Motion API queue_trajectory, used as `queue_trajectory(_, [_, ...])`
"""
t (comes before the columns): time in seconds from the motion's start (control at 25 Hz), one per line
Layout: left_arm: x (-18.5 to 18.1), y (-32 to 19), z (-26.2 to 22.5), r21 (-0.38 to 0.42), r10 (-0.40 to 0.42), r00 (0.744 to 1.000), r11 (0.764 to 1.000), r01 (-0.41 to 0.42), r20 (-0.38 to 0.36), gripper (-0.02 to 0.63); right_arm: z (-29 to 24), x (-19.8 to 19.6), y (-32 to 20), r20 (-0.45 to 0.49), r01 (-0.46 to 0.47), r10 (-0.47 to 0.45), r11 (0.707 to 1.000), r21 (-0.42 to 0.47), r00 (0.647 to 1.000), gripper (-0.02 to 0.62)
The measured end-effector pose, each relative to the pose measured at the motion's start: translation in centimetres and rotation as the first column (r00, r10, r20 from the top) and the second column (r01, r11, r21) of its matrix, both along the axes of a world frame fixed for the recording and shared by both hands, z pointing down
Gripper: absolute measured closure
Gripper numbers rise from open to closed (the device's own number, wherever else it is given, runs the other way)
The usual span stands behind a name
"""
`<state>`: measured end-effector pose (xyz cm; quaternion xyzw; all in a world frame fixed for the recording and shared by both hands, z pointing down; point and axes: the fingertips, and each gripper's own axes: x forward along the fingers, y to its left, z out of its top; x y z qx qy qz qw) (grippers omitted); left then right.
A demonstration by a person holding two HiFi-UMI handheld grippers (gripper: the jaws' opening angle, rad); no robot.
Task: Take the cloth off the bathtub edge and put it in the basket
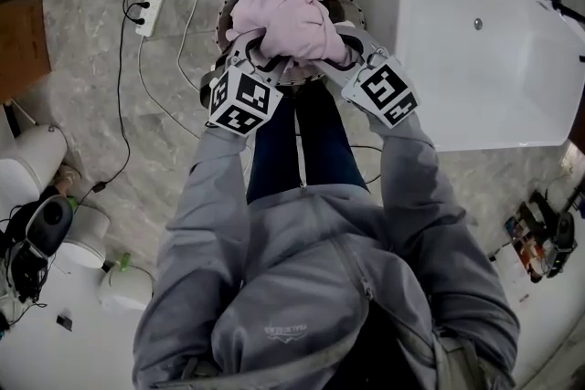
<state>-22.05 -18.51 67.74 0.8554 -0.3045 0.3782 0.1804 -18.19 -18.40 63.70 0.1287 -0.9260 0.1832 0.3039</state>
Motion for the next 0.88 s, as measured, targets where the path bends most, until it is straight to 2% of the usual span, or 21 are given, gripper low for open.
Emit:
queue_trajectory(0.2, [0.1,0.1,3.0,-0.048,0.007,1.0,0.999,-0.006,0.028,0.446,3.1,0.2,-0.1,-0.058,0.016,-0.016,1.0,-0.016,0.998,0.436])
queue_trajectory(0.36, [0.0,0.7,6.1,-0.131,0.009,0.997,0.991,0.001,0.079,0.412,6.7,1.3,-0.3,-0.152,-0.047,0.031,0.993,-0.105,0.988,0.415])
queue_trajectory(0.44, [-0.6,1.4,7.8,-0.195,-0.014,0.995,0.98,0.034,0.102,0.357,9.1,2.3,-0.2,-0.242,-0.1,0.064,0.985,-0.139,0.968,0.337])
queue_trajectory(0.52, [-1.3,1.9,8.6,-0.233,-0.046,0.994,0.97,0.069,0.102,0.347,11.0,3.5,0.2,-0.302,-0.142,0.083,0.974,-0.179,0.95,0.265])
queue_trajectory(0.6, [-1.8,2.2,8.7,-0.238,-0.063,0.993,0.967,0.086,0.101,0.347,11.8,4.4,0.5,-0.323,-0.165,0.093,0.965,-0.203,0.942,0.229])
queue_trajectory(0.88, [-2.7,2.3,8.2,-0.228,-0.113,0.99,0.965,0.13,0.09,0.347,11.9,5.1,1.4,-0.34,-0.149,0.075,0.969,-0.197,0.937,0.225])
